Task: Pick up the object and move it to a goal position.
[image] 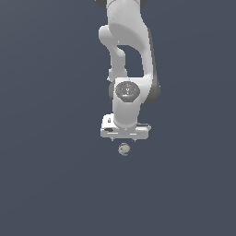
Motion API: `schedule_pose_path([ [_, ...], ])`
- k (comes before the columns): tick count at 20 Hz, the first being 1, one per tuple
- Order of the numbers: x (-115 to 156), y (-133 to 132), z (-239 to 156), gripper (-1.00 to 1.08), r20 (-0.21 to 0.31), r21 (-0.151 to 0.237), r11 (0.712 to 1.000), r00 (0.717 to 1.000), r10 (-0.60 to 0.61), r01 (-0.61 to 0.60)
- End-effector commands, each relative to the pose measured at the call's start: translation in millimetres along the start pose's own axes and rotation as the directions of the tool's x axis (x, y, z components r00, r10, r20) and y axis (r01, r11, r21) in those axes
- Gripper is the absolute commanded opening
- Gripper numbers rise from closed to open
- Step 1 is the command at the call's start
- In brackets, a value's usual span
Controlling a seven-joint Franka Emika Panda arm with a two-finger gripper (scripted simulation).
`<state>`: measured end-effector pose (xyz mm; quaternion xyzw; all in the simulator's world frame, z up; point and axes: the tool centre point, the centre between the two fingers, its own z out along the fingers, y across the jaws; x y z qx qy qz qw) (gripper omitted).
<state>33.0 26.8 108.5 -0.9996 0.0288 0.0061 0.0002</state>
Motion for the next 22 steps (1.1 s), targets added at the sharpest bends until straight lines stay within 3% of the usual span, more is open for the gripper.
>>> schedule_pose_path([
  [1, 7, -3, 9, 1.00, -0.006, 0.000, 1.000, 1.000, 0.016, -0.016],
  [14, 15, -8, 27, 1.00, -0.011, 0.000, 0.999, 0.999, 0.033, -0.033],
  [22, 15, -8, 64, 1.00, -0.012, 0.000, 0.999, 0.999, 0.035, -0.035],
])
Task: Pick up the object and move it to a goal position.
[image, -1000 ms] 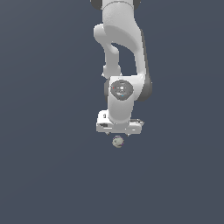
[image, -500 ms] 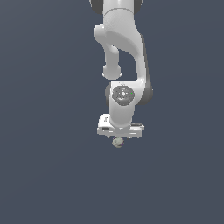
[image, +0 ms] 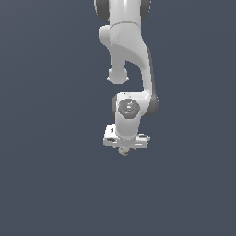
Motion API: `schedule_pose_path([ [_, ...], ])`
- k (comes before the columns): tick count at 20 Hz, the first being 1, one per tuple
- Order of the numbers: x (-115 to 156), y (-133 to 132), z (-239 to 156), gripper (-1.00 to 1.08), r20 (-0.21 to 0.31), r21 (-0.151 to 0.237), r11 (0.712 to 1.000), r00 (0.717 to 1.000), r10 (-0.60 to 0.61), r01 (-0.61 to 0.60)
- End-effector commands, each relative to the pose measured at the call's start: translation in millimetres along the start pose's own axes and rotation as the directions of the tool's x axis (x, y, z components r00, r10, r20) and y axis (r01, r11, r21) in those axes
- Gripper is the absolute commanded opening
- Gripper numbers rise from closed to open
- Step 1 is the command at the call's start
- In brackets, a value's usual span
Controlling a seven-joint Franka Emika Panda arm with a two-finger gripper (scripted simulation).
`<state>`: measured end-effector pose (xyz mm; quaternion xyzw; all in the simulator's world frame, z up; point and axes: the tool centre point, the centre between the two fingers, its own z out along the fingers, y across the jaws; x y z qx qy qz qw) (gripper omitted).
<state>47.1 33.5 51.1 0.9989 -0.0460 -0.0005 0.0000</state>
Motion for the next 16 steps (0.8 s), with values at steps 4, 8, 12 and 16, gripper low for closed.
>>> schedule_pose_path([
  [4, 1.0, -0.2, 14.6, 1.00, -0.001, 0.000, 1.000, 1.000, 0.001, -0.001],
  [8, 1.5, -0.2, 14.6, -1.00, -0.001, 0.000, 1.000, 1.000, 0.001, -0.001],
  [12, 1.5, -0.2, 14.6, -1.00, -0.001, 0.000, 1.000, 1.000, 0.001, -0.001],
  [16, 1.5, -0.2, 14.6, -1.00, -0.001, 0.000, 1.000, 1.000, 0.001, -0.001],
])
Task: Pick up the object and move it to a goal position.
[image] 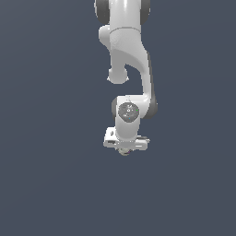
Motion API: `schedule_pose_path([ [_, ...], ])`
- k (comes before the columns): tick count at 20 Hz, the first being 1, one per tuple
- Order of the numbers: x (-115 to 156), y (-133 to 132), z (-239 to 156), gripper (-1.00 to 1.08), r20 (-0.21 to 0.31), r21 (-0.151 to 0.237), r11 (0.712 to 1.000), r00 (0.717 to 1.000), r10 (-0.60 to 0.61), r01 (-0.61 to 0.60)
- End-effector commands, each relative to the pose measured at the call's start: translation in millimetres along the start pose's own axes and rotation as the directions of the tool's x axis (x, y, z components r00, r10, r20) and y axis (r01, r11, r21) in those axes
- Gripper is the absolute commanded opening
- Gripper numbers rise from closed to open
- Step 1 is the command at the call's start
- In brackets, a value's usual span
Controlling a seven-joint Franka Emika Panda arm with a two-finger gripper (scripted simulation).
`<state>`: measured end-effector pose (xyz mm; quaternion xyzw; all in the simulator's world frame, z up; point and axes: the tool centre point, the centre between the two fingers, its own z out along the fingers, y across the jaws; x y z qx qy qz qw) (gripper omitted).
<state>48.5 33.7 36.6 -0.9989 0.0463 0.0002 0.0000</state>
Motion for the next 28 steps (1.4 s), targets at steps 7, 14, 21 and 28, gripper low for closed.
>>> schedule_pose_path([
  [7, -3, -4, -9, -1.00, 0.000, 0.000, 1.000, 1.000, 0.000, 0.000],
  [14, -14, -20, -42, -1.00, 0.000, 0.000, 1.000, 1.000, 0.000, 0.000],
  [21, -34, -50, -104, -1.00, 0.000, 0.000, 1.000, 1.000, 0.000, 0.000],
  [28, -57, -86, -179, -1.00, -0.001, -0.001, 1.000, 1.000, 0.000, 0.000],
])
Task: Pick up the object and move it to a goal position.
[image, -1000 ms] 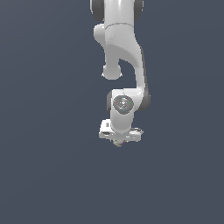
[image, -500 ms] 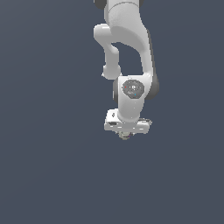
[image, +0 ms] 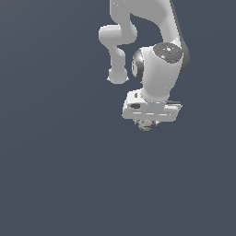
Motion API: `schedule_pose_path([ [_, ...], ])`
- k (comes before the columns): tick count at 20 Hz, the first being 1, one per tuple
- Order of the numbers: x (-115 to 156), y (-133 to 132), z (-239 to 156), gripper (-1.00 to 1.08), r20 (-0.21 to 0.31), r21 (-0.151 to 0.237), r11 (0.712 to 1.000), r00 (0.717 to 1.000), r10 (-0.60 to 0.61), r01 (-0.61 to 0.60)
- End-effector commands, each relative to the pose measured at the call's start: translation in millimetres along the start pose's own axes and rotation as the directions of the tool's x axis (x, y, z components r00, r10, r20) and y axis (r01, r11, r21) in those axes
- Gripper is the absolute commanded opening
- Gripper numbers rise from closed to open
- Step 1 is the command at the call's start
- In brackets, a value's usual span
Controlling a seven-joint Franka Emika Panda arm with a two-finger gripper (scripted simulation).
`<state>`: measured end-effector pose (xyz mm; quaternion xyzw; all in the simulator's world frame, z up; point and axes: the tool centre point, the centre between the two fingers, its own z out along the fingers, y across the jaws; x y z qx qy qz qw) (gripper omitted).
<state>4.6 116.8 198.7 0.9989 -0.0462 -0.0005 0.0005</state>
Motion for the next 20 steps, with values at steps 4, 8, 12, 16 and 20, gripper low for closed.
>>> schedule_pose_path([
  [4, -17, -27, -57, -1.00, -0.001, 0.000, 1.000, 1.000, 0.000, 0.000],
  [8, -25, -43, -90, -1.00, -0.001, 0.000, 1.000, 1.000, 0.000, 0.000],
  [12, -31, -55, -113, -1.00, -0.001, 0.000, 1.000, 1.000, 0.000, 0.000],
  [16, -34, -62, -126, -1.00, -0.001, 0.000, 1.000, 1.000, 0.000, 0.000],
  [20, -35, -64, -131, -1.00, -0.001, 0.000, 1.000, 1.000, 0.000, 0.000],
])
